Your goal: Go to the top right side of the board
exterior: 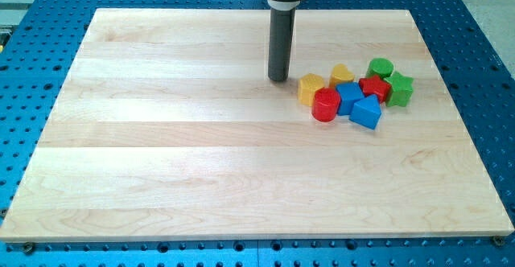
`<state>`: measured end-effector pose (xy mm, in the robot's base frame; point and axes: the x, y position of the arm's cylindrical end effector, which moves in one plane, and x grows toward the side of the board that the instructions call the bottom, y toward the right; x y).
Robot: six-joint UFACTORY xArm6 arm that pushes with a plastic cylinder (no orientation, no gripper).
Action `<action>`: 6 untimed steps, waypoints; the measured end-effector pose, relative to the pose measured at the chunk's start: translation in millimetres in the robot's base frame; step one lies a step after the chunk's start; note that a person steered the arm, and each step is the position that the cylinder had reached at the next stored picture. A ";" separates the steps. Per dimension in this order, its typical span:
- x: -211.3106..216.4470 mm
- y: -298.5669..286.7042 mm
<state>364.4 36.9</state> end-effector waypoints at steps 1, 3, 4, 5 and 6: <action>-0.2 -0.2; -95.2 6.7; -115.5 14.5; -119.4 36.8; -120.7 105.6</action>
